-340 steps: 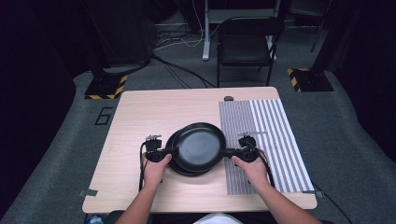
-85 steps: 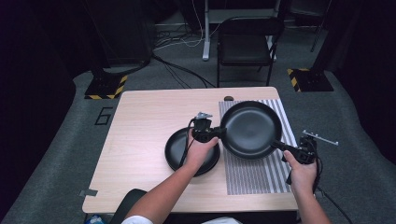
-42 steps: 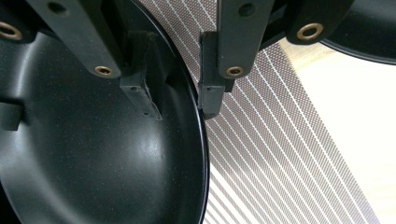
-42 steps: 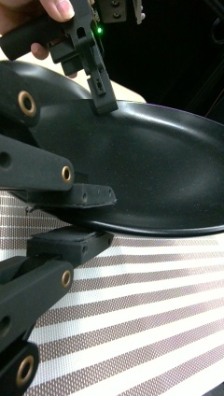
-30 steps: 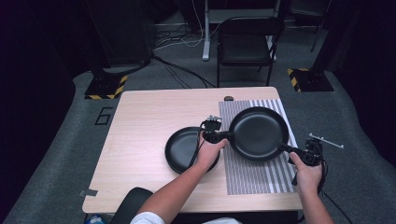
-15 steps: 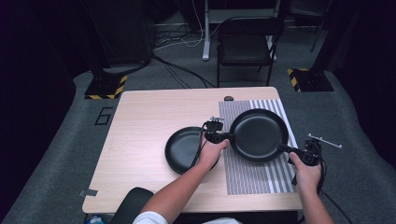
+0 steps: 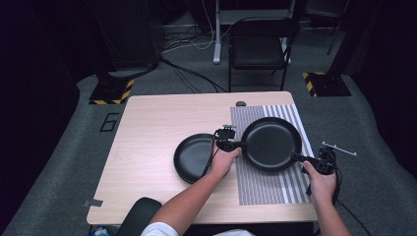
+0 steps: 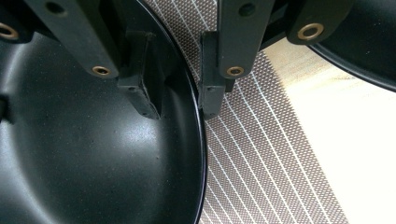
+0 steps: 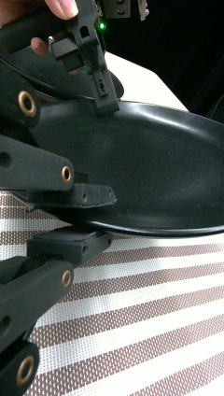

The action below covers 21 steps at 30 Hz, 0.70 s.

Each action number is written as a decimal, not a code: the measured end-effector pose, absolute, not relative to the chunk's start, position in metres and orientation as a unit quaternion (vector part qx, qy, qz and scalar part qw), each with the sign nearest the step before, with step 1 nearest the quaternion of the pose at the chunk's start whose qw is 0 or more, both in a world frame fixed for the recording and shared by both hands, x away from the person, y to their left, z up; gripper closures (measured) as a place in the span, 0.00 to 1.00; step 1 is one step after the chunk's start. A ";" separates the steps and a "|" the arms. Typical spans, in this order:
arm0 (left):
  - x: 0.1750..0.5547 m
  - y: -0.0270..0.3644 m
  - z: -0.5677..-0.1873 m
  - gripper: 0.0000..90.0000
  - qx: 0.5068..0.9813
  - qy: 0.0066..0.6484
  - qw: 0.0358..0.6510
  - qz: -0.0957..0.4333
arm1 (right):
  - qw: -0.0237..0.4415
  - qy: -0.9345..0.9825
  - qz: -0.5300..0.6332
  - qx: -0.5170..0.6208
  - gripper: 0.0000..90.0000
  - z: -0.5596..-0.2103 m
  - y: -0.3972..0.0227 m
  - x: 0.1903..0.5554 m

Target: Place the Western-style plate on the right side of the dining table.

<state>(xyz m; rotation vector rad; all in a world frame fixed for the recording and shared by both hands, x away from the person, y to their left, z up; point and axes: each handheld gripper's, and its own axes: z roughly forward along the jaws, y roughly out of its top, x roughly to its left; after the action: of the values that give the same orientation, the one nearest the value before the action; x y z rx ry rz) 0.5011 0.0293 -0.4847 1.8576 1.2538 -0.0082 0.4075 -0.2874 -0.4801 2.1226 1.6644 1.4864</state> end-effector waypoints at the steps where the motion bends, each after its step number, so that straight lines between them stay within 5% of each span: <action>1: 0.501 0.029 -0.485 0.78 0.746 0.505 0.434 -0.003 | 0.029 0.539 0.483 0.689 0.88 -0.480 -0.287 0.408; 21: 0.511 0.025 -0.495 0.78 0.747 0.517 0.418 0.001 | 0.009 0.531 0.476 0.701 0.88 -0.495 -0.289 0.419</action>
<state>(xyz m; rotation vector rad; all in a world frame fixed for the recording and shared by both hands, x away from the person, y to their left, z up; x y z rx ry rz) 0.5113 0.0250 -0.4946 1.8747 1.2972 0.0022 0.4190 -0.2891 -0.4953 2.1907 1.6579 1.4863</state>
